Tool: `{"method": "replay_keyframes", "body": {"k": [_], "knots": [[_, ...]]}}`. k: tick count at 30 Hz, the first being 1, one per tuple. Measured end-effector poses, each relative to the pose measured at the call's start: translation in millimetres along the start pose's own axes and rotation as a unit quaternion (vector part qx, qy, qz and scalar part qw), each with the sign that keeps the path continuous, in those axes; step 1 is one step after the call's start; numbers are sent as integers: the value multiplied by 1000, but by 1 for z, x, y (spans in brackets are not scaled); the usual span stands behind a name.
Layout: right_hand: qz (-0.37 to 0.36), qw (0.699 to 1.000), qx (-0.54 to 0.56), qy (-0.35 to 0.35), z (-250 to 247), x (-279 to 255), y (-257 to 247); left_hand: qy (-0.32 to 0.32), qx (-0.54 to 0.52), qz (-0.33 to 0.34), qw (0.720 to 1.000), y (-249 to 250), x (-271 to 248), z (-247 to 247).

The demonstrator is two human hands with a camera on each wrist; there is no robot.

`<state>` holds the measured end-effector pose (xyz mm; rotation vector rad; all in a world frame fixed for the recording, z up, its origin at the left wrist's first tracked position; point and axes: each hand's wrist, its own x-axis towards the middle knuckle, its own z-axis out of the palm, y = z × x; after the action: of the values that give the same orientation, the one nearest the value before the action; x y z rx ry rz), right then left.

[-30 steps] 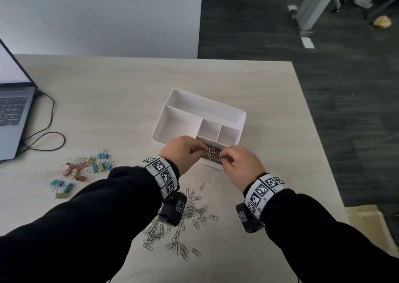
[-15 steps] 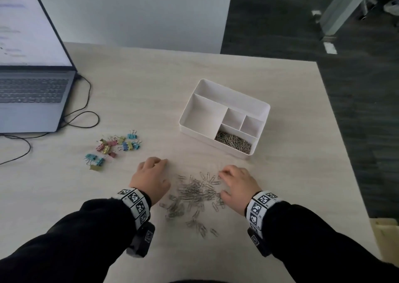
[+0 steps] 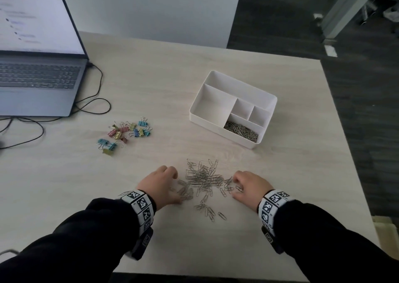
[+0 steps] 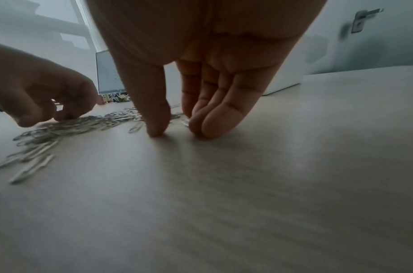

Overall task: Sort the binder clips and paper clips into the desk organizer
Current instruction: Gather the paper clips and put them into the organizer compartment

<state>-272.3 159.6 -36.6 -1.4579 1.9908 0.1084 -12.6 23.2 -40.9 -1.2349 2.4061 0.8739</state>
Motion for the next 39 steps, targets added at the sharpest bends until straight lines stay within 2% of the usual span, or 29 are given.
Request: {"method": "replay_keyframes", "body": {"k": [4,9,12,15,17,23,28,30,33,36,39], "knots": [[-34,998,38,25,12,-2,-27,-3,2,23,1000,5,1,8],[-81,993,80,39,9,-4,-44,32,-40,60,997,17,2,12],[-62,997,44,-23,4,-11,-36,27,-22,41,999,11,2,7],[-42,994,-27,-98,14,-16,-38,-16,26,21,999,6,-1,5],[-48,992,-36,-114,26,-17,-45,-37,42,25,998,8,-2,8],[-79,995,12,-66,38,-2,-77,-44,53,58,996,20,1,13],[-31,993,111,13,22,15,-76,-42,47,68,996,27,7,7],[-11,987,152,41,12,14,-66,-28,29,59,997,25,7,7],[6,987,127,98,0,13,-43,24,39,48,998,20,5,7],[47,992,87,75,-2,13,-22,48,88,40,994,22,-1,9],[39,996,70,50,2,16,-16,28,126,56,990,32,-2,20]]}}
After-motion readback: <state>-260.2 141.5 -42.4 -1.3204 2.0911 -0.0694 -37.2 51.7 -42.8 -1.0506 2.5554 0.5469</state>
